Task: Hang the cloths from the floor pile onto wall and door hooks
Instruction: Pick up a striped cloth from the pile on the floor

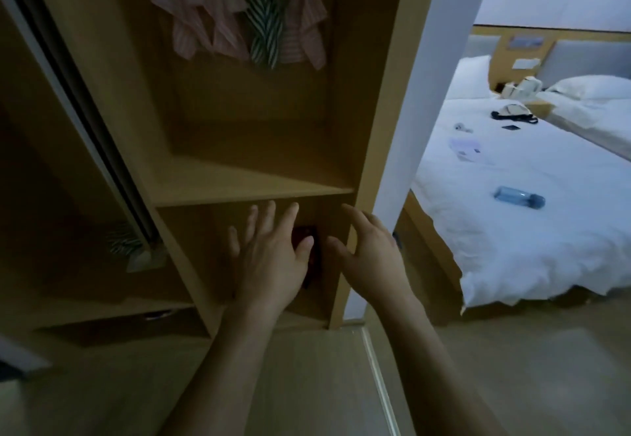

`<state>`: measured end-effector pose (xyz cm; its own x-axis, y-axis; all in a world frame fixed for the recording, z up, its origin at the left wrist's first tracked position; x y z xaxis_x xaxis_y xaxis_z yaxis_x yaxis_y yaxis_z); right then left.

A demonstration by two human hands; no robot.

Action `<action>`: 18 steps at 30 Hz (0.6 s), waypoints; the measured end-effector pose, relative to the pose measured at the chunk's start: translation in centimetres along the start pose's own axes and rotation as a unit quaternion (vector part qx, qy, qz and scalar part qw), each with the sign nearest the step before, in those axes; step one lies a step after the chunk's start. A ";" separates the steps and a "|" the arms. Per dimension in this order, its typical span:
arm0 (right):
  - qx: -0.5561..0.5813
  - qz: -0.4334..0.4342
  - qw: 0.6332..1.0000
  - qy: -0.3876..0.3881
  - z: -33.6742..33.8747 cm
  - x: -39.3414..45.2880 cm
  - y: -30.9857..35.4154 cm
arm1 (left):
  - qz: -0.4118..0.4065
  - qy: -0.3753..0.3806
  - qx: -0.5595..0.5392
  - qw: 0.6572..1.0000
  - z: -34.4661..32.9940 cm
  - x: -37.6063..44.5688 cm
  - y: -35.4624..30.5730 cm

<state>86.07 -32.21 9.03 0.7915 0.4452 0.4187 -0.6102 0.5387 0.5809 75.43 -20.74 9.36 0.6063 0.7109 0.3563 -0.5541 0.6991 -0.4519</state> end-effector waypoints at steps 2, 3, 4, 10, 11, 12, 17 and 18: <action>-0.014 -0.015 1.000 -0.004 1.0 -2.2 -1.1 | -0.016 0.021 -0.005 1.000 -0.2 -1.8 -0.8; -0.024 -0.029 0.999 -0.004 1.6 -3.2 -1.6 | -0.028 0.027 -0.006 0.999 -0.4 -2.5 -1.3; -0.031 -0.046 0.998 -0.004 2.1 -4.2 -2.1 | -0.040 0.031 -0.007 0.999 -0.5 -3.2 -1.7; -0.053 -0.131 0.988 -0.054 6.2 -9.7 -3.5 | -0.111 0.061 -0.032 0.991 -0.9 -6.2 -4.3; -0.055 -0.142 0.986 -0.066 7.0 -10.7 -3.5 | -0.124 0.067 -0.034 0.989 -0.9 -6.8 -4.6; -0.056 -0.152 0.984 -0.078 7.7 -11.8 -3.5 | -0.137 0.073 -0.037 0.987 -0.9 -7.6 -5.0; -0.090 -0.222 0.963 -0.125 10.6 -18.5 -4.3 | -0.195 0.103 -0.079 0.972 -1.7 -12.7 -6.3; -0.108 -0.238 0.956 -0.131 11.2 -20.1 -4.7 | -0.210 0.115 -0.089 0.967 -2.0 -14.0 -6.7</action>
<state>73.38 -51.66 5.70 0.9452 -0.0658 0.3199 -0.1498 0.7831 0.6036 71.75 -35.53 5.77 0.8786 0.3165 0.3575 -0.1363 0.8838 -0.4476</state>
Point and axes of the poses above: each hand's wrist, its own x-axis towards the middle knuckle, its own z-axis out of the back of the hand, y = z × x, the point moved 1 cm from there along x, towards the middle knuckle, and after that the axes turned 12 degrees about -y, right-handed, at the moved point
